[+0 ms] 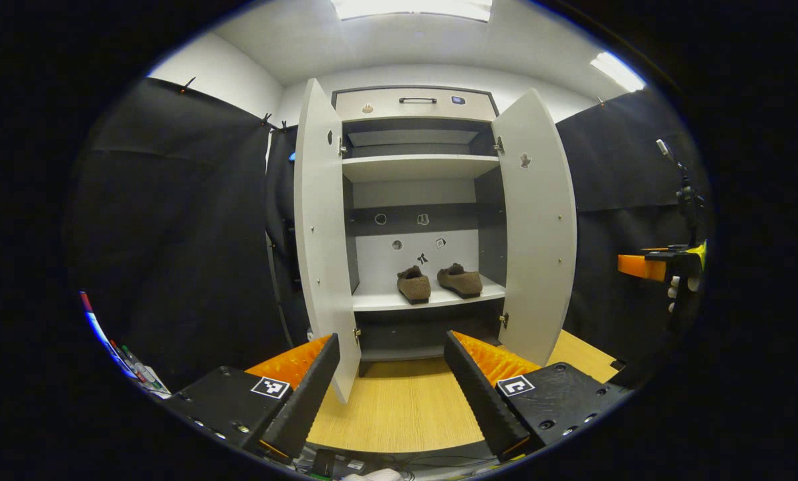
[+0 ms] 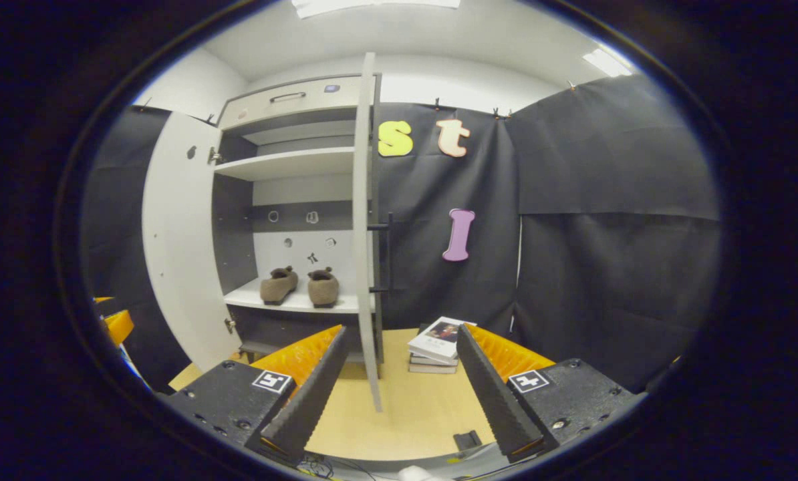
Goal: Grab one shoe with the right hand and put it into the shoe cabinet, grab the other shoe with the left hand and put it into the shoe cabinet; then close the right door with the right hand and the left door with the left hand.
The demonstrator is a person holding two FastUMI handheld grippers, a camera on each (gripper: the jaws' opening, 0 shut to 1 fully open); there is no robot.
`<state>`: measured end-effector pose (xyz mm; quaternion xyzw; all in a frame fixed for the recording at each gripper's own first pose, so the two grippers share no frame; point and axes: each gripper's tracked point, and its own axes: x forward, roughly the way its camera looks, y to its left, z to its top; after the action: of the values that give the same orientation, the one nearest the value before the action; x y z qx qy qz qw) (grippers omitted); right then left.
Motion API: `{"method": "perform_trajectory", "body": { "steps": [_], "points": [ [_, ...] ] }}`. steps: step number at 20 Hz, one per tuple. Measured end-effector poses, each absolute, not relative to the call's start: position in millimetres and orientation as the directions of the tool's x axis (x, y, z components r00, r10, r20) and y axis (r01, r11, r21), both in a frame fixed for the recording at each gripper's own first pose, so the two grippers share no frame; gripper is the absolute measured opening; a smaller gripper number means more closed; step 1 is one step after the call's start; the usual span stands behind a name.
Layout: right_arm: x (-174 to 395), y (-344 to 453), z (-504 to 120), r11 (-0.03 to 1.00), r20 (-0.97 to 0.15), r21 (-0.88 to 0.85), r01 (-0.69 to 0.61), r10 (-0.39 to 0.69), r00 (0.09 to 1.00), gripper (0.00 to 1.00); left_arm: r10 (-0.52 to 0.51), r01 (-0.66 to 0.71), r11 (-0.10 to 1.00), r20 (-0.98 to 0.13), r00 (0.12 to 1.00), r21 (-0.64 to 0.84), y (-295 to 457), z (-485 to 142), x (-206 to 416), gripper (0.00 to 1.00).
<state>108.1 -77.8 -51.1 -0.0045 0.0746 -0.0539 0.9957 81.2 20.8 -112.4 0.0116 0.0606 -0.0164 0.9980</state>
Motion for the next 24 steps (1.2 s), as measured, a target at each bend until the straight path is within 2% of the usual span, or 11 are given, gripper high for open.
{"method": "perform_trajectory", "body": {
  "steps": [3,5,8,9,11,15,16,19,22,23,24],
  "points": [
    [148.1,-100.1,-38.9,0.992,-0.135,0.005,0.123,-0.121,0.983,1.00,-0.007,0.009,1.000,-0.123,0.992,0.017,13.6,-115.4,84.5,0.96],
    [175.6,-110.6,-33.5,0.992,-0.130,0.009,0.124,-0.122,0.984,1.00,0.006,-0.004,1.000,-0.123,0.992,0.020,7.2,-115.0,90.4,1.00],
    [213.5,-110.4,-27.5,0.996,-0.130,0.021,0.091,-0.087,0.988,1.00,0.036,-0.033,0.999,-0.118,0.992,0.032,2.7,-113.8,97.2,1.00],
    [224.2,-112.0,-27.1,0.996,-0.128,0.015,0.083,-0.080,0.989,1.00,0.043,-0.040,0.999,-0.120,0.992,0.025,0.0,-114.0,99.9,0.96],
    [239.8,-111.8,-27.0,0.998,-0.125,0.016,0.069,-0.066,0.990,1.00,0.062,-0.061,0.998,-0.128,0.990,0.009,-3.5,-115.0,104.6,1.00],
    [255.2,-107.8,-27.1,0.999,-0.131,0.039,0.019,-0.013,0.991,1.00,0.088,-0.090,0.996,-0.134,0.987,-0.006,-12.2,-114.6,114.1,1.00],
    [258.2,-101.3,-24.1,0.999,-0.122,0.042,0.000,0.005,0.992,0.97,0.095,-0.097,0.995,-0.137,0.986,-0.002,-13.8,-114.8,116.7,0.96],
    [257.5,-94.5,-21.7,0.999,-0.111,-0.013,-0.038,0.037,0.993,1.00,0.096,-0.101,0.995,-0.148,0.984,-0.022,-26.3,-116.6,123.2,1.00],
    [256.7,-79.0,-24.6,0.995,-0.121,-0.014,-0.094,0.091,0.988,0.89,0.110,-0.114,0.993,-0.149,0.983,-0.019,-37.8,-115.4,132.2,0.96],
    [256.0,-71.0,-26.0,0.993,-0.124,-0.003,-0.122,0.121,0.985,0.95,0.110,-0.115,0.993,-0.153,0.982,-0.020,-41.9,-117.2,134.8,1.00],
    [256.7,-64.4,-26.6,0.989,-0.131,0.001,-0.148,0.146,0.981,0.89,0.114,-0.118,0.993,-0.154,0.981,-0.022,-44.4,-116.9,136.6,0.97]
  ]
}}
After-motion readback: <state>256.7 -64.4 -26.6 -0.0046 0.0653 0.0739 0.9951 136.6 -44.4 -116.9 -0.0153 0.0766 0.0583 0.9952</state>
